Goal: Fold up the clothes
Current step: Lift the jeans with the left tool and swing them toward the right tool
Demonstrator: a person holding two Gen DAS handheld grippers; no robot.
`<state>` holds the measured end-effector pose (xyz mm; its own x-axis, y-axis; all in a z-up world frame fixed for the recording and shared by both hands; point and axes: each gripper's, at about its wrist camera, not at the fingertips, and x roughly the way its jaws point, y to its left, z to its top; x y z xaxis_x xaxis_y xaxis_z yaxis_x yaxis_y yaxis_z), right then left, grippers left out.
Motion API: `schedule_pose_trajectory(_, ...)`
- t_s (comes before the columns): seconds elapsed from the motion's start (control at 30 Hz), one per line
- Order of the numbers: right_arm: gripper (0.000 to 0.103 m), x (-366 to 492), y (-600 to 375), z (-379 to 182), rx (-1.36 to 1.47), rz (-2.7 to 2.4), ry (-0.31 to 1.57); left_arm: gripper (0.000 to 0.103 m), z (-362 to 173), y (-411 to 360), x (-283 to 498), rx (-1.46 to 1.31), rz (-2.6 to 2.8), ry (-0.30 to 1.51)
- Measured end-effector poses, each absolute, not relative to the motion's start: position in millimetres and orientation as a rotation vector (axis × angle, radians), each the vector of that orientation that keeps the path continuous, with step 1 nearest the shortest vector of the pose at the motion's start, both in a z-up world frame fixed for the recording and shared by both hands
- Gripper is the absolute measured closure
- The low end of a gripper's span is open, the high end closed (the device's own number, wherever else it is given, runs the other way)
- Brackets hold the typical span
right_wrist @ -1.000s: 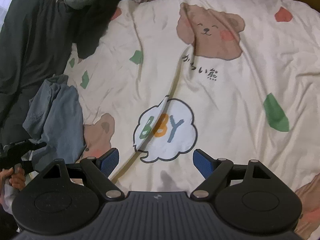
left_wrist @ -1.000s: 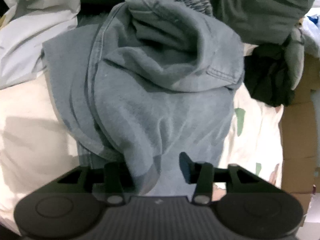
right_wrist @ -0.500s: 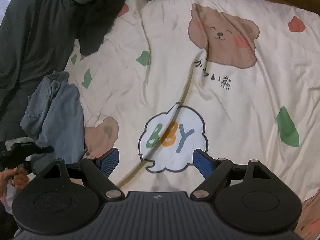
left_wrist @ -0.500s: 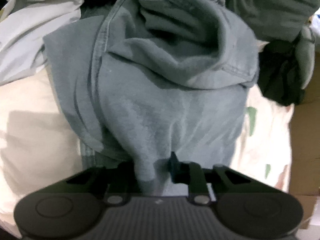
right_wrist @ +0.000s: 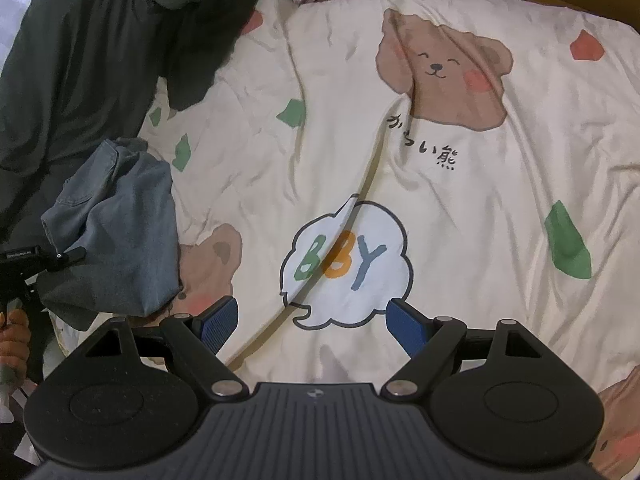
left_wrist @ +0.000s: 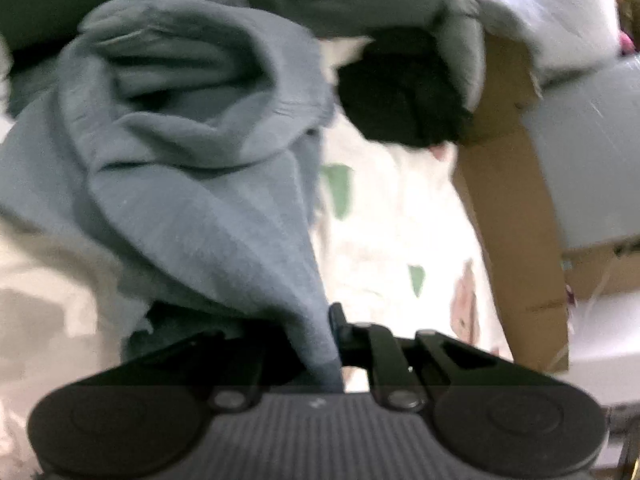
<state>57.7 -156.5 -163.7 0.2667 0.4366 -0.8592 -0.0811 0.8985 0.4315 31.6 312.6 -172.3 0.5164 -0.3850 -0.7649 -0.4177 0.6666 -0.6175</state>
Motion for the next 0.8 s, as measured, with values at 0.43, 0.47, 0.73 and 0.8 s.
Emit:
schedule_pose_trajectory(0.43, 0.018, 57, -162, -159, 0.357, 0.369, 1.238, 0.098, -146, 204, 70, -0.733, -0.323, 1.111)
schedule_pose_trajectory(0.47, 0.018, 58, -161, -158, 0.359, 0.372, 1.237, 0.098, -146, 196, 74, -0.736, -0.343, 1.113)
schedule_pose_trajectory(0.73, 0.017, 67, -136, -150, 0.372, 0.44, 1.218, 0.098, -160, 158, 102, -0.756, -0.404, 1.137)
schedule_pose_trajectory(0.8, 0.017, 69, -128, -144, 0.385, 0.48, 1.202, 0.098, -162, 147, 117, -0.761, -0.441, 1.134)
